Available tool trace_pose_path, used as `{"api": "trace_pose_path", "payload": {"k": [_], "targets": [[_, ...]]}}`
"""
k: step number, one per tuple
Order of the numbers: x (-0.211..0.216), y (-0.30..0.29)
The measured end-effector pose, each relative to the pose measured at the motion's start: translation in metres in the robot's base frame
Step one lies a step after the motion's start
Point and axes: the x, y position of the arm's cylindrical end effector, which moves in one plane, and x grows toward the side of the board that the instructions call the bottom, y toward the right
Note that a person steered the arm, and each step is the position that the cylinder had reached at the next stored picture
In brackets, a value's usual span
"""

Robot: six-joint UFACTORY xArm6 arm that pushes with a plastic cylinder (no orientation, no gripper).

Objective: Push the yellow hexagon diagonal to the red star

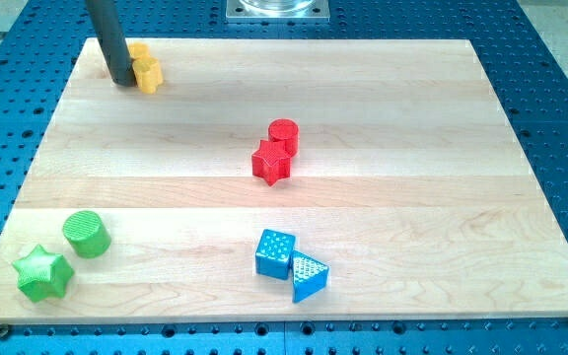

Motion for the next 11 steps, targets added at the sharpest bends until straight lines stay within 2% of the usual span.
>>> {"api": "trace_pose_path", "payload": {"k": [1,2,3,4,5,6,7,9,11], "targets": [[-0.003,-0.011],[-0.023,-0.024],[-0.073,-0.022],[-0.087,-0.021],[-0.058,-0.017],[-0.025,0.015],[-0.010,0.049],[-0.017,0.078],[-0.044,0.116]]}}
